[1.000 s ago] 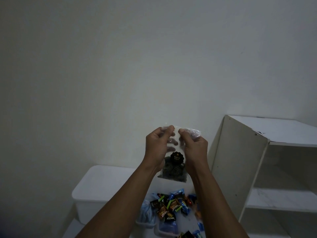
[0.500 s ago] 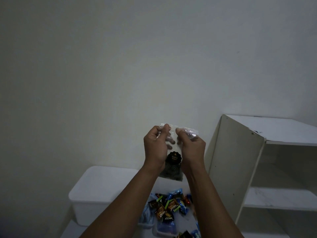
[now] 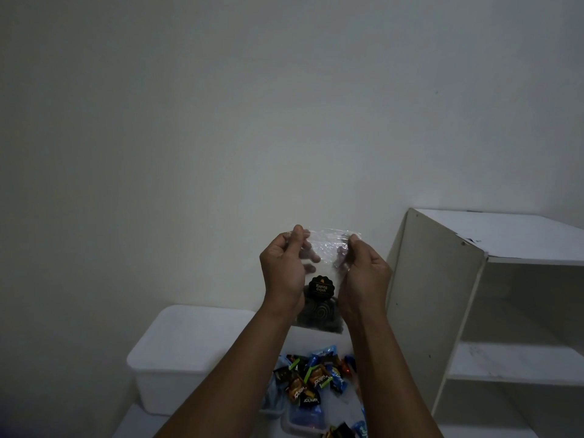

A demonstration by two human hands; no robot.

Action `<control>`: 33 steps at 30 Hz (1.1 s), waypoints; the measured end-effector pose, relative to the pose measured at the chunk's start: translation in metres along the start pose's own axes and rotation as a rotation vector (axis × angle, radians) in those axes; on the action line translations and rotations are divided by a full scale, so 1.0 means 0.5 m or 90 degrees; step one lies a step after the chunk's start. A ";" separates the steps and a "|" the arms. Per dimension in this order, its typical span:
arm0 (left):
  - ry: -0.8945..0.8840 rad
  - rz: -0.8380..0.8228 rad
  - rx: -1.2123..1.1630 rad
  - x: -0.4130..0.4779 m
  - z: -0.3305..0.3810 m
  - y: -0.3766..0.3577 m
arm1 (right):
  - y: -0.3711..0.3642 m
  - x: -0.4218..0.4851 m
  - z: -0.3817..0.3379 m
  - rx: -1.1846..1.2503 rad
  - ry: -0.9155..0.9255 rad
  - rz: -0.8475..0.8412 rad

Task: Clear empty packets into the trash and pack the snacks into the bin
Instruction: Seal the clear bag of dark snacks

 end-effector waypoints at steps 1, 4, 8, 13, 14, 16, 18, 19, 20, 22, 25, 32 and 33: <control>0.000 0.004 -0.003 -0.001 0.000 0.001 | 0.000 -0.001 0.002 0.004 -0.006 -0.002; 0.000 0.010 -0.003 -0.004 -0.003 -0.001 | 0.003 -0.006 0.006 -0.005 -0.011 0.002; 0.035 -0.021 0.051 0.007 -0.012 0.004 | 0.007 -0.010 -0.005 -0.064 -0.008 -0.053; 0.080 -0.022 0.123 0.009 -0.051 0.044 | 0.029 -0.019 0.016 -0.171 -0.054 -0.134; 0.089 -0.002 0.136 0.003 -0.060 0.056 | 0.037 -0.022 0.025 -0.183 -0.057 -0.130; 0.096 0.061 0.205 -0.011 -0.078 0.087 | 0.051 -0.030 0.042 -0.198 -0.051 -0.124; 0.089 0.120 0.315 -0.030 -0.084 0.114 | 0.060 -0.039 0.056 -0.214 -0.039 -0.127; 0.093 0.125 0.346 -0.038 -0.088 0.117 | 0.062 -0.044 0.064 -0.227 -0.035 -0.135; 0.114 0.107 0.342 -0.043 -0.101 0.113 | 0.062 -0.049 0.072 -0.238 -0.034 -0.149; 0.197 0.044 0.238 -0.051 -0.141 0.093 | 0.059 -0.059 0.090 -0.254 -0.045 -0.189; 0.284 0.001 0.062 -0.073 -0.172 0.066 | 0.056 -0.070 0.117 -0.305 -0.063 -0.264; 0.290 -0.073 0.096 -0.072 -0.186 0.068 | 0.067 -0.065 0.136 -0.204 -0.180 -0.264; 0.281 -0.093 0.118 -0.073 -0.184 0.065 | 0.070 -0.060 0.134 -0.199 -0.194 -0.239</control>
Point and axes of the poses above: each hand's wrist, its own x-axis towards the middle knuckle, its own y-axis out of the back of the hand, z = x × y, the point moved 10 cm from there along x, towards the middle knuckle, and after that the axes turned 12 degrees about -z, right-handed, at the moved point
